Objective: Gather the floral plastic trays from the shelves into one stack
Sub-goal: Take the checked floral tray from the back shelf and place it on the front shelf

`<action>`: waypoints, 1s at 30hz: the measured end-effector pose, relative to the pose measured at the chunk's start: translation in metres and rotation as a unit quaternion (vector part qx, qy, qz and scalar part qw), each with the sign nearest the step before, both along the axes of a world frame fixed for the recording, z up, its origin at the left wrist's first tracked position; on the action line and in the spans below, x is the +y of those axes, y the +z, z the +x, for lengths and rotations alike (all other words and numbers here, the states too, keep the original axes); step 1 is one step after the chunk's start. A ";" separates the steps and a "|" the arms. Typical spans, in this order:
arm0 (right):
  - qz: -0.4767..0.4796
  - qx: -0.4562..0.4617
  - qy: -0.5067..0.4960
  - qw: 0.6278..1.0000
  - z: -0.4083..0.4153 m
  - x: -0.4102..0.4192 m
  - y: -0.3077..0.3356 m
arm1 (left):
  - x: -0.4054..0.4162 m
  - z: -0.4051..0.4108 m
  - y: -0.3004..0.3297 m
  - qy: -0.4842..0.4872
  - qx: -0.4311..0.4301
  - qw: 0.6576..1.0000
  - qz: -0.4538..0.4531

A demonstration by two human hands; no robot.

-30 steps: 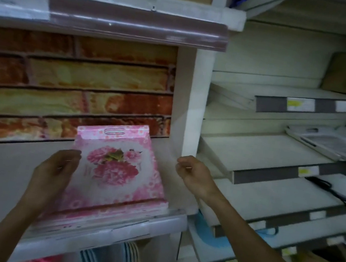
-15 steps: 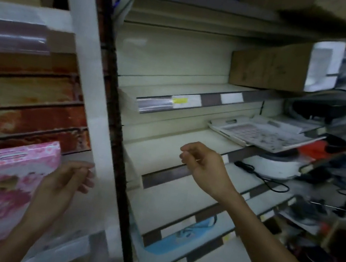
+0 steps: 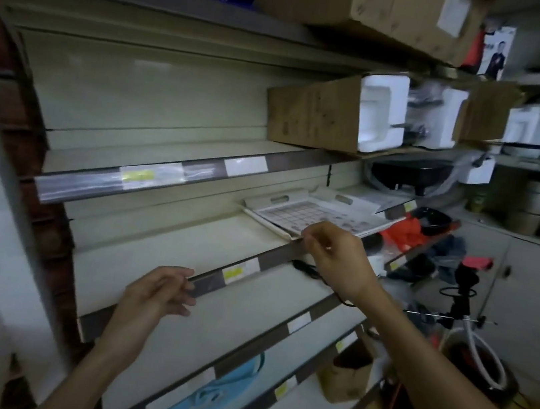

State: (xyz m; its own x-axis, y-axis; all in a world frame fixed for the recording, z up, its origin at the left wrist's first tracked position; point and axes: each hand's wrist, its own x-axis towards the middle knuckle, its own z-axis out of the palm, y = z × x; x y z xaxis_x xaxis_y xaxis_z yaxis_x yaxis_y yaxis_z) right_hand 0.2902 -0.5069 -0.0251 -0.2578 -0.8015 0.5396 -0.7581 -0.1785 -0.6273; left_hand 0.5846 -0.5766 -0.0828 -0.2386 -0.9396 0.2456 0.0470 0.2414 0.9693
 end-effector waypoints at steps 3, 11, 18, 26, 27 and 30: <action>0.005 0.010 -0.031 0.999 -0.032 -0.003 0.001 | -0.013 -0.053 -0.006 -0.045 0.022 0.998 0.038; 0.014 0.040 -0.088 0.995 -0.117 -0.026 0.007 | -0.061 -0.198 -0.007 -0.168 0.073 0.955 0.233; 0.031 0.047 -0.091 0.994 -0.170 -0.065 0.013 | -0.106 -0.294 -0.001 -0.192 0.153 0.901 0.359; 0.033 0.044 -0.083 0.995 -0.208 -0.108 0.013 | -0.132 -0.338 -0.008 -0.121 0.241 0.894 0.357; 0.034 0.043 -0.080 0.995 -0.212 -0.112 0.012 | -0.133 -0.341 -0.008 -0.104 0.245 0.895 0.357; 0.042 0.053 -0.074 0.995 -0.224 -0.119 0.013 | -0.133 -0.347 -0.012 -0.064 0.238 0.905 0.347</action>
